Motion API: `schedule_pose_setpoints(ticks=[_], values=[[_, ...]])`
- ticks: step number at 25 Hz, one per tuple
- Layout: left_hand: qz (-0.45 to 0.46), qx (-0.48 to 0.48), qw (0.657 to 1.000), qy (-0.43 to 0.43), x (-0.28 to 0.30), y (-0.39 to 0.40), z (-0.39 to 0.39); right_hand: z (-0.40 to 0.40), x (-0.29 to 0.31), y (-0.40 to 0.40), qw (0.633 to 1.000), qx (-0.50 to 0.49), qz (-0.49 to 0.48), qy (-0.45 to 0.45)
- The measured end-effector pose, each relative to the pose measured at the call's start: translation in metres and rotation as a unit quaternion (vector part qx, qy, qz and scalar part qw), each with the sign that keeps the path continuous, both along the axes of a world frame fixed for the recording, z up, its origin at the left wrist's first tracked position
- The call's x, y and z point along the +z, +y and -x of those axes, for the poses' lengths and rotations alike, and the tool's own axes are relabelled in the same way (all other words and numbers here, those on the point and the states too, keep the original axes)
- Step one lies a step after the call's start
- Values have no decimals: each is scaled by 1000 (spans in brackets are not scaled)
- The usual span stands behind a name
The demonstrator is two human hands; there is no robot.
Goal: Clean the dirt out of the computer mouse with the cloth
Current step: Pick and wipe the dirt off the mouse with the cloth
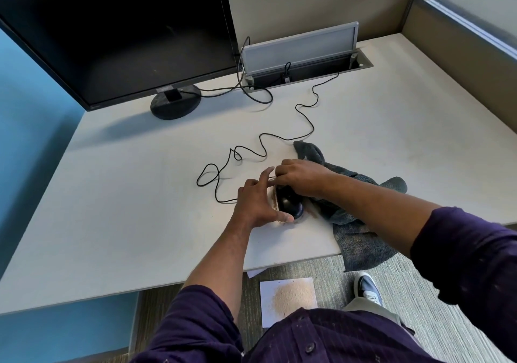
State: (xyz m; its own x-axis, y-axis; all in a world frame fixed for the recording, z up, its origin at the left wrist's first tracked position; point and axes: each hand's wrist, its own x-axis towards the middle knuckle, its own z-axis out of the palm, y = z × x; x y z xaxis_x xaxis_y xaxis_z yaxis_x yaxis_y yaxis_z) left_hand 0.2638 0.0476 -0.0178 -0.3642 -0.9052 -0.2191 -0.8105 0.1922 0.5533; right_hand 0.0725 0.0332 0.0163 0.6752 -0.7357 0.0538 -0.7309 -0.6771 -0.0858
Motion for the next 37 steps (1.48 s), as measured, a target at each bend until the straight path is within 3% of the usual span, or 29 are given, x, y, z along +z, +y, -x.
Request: schedule_pose_setpoints(ticks=[4, 7, 19, 28, 31, 34, 37], values=[[7, -6, 1000, -3, 1, 0, 1, 4, -2, 0, 1000, 1, 14, 9], [9, -17, 1000, -4, 2, 0, 1, 7, -1, 0, 998, -52, 9, 44], [14, -24, 1000, -9, 5, 1, 2, 27, -5, 7, 991, -114, -63, -17], [20, -25, 999, -14, 7, 1, 2, 37, -11, 11, 997, -53, -40, -37], [20, -27, 999, -14, 5, 1, 3, 35, -11, 16, 996, -79, -31, -31], [18, -23, 999, -14, 5, 1, 2, 39, -13, 14, 998, -27, -28, -46], [17, -24, 999, -14, 4, 1, 3, 46, -6, 8, 994, -108, -33, -9]])
